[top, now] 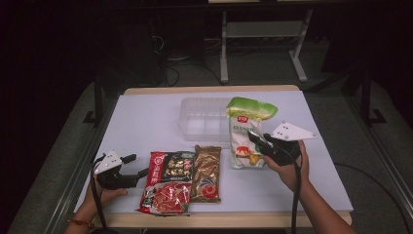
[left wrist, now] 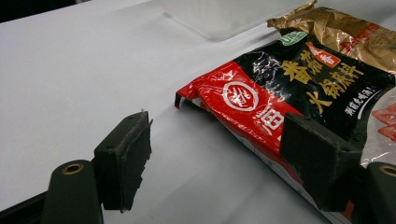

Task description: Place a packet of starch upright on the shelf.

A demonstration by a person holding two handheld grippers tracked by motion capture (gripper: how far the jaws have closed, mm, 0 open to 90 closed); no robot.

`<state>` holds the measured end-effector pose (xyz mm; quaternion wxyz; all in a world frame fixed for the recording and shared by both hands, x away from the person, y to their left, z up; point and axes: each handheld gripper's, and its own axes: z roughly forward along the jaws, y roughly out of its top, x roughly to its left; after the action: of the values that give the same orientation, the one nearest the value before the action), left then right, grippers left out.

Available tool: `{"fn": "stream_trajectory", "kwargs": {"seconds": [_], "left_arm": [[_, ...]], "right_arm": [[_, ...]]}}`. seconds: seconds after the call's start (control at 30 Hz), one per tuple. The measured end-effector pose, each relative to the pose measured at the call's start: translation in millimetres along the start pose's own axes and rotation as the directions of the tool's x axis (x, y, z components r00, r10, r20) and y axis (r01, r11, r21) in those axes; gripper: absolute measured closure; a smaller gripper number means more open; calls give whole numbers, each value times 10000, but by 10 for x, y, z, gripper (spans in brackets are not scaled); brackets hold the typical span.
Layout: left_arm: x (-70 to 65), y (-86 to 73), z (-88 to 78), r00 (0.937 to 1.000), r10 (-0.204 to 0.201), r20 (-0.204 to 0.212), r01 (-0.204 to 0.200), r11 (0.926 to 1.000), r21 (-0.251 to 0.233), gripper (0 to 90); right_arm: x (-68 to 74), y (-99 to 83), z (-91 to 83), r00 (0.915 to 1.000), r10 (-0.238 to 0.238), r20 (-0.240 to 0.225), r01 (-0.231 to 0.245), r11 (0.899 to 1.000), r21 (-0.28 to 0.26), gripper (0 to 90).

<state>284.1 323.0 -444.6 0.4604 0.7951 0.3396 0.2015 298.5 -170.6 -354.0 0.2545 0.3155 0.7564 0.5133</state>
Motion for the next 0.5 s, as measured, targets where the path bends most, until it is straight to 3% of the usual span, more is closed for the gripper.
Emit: {"fn": "stream_trajectory", "kwargs": {"seconds": [0.5], "left_arm": [[4, -11, -1, 10000, -65, 67, 64, 10000, 25, 260]], "right_arm": [[-109, 223, 436, 9925, -319, 1176, 365, 9987, -368, 824]]}}
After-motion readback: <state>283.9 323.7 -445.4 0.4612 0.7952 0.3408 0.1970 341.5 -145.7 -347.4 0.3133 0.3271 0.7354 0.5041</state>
